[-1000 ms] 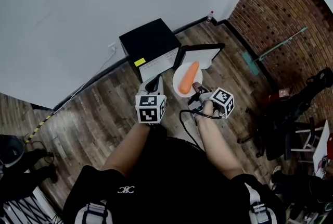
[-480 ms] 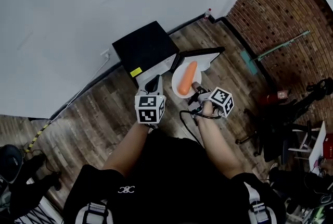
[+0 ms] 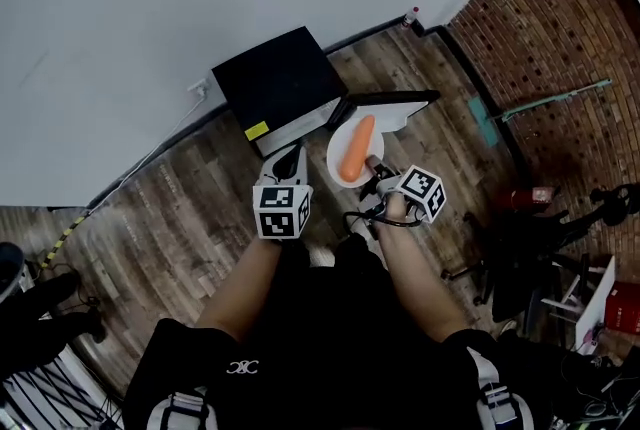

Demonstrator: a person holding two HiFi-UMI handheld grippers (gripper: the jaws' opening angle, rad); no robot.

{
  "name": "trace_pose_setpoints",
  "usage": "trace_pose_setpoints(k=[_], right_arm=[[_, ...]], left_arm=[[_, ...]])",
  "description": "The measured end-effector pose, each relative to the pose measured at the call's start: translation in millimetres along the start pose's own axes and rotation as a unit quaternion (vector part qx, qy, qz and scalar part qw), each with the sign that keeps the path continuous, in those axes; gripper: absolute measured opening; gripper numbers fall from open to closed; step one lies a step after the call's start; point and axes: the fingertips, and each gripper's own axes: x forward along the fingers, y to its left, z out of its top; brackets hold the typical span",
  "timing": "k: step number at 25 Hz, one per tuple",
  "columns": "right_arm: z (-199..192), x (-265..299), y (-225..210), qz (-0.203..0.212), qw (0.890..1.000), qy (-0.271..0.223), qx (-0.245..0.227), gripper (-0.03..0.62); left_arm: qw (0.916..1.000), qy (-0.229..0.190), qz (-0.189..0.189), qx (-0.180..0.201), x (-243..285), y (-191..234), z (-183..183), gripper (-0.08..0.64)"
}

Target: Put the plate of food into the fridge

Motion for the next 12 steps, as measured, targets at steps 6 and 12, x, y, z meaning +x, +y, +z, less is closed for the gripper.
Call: trace_pose_setpoints(k=[6, 12], right_arm=[[18, 40, -30, -0.004, 0.998, 0.054, -0.034, 0.029], [24, 118, -121, 0.002, 0.996, 0.08, -0.045, 0.031]], left_arm=[[0.9982, -0.005, 0.052, -0.03, 29, 7, -24, -0.003], [0.9963, -0.023, 0.074, -0.037, 95, 24, -98, -0.003]])
